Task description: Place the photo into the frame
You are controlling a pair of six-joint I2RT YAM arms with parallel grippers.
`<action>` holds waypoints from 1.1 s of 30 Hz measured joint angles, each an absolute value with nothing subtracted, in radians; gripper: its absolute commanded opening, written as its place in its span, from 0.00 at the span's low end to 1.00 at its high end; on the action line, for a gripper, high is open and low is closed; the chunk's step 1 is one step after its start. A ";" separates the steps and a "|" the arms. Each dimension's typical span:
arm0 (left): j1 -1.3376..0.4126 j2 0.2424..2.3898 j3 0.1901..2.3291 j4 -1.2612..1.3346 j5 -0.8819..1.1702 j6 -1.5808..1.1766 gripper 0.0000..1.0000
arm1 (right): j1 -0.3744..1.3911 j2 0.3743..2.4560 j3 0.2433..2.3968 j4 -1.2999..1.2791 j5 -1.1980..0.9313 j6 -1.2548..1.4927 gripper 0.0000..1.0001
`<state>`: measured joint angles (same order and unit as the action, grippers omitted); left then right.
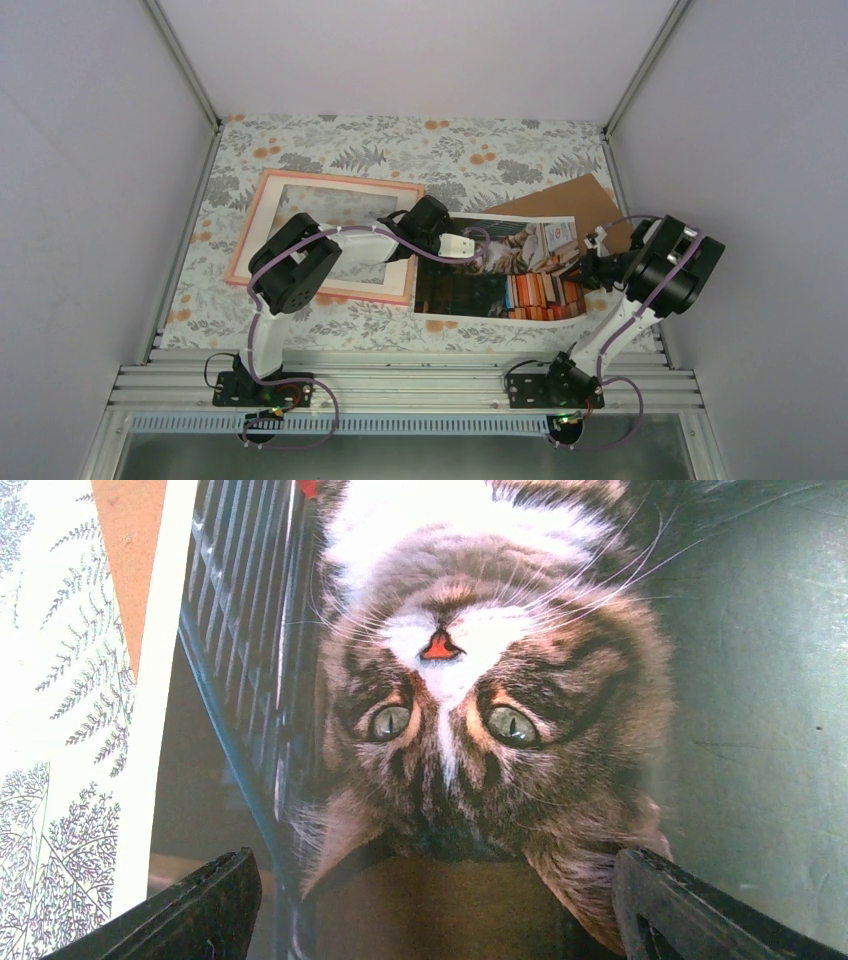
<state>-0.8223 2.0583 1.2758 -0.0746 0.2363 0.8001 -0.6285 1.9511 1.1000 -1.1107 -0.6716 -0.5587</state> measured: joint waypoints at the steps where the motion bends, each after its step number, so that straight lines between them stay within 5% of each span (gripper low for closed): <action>1: -0.822 2.058 1.275 -0.073 0.236 0.800 0.89 | -0.628 1.951 1.101 -1.111 -0.668 -0.554 0.04; 8: -0.823 2.058 1.276 -0.062 0.231 0.776 0.99 | -0.619 1.919 1.184 -1.164 -0.696 -0.577 0.04; 17: -0.801 2.034 1.303 -0.061 0.220 0.627 1.00 | -0.616 1.743 1.343 -1.227 -0.754 -0.633 0.04; 33: -0.603 2.056 1.433 -0.015 0.587 0.062 1.00 | -0.616 1.587 1.299 -1.178 -0.715 -0.805 0.04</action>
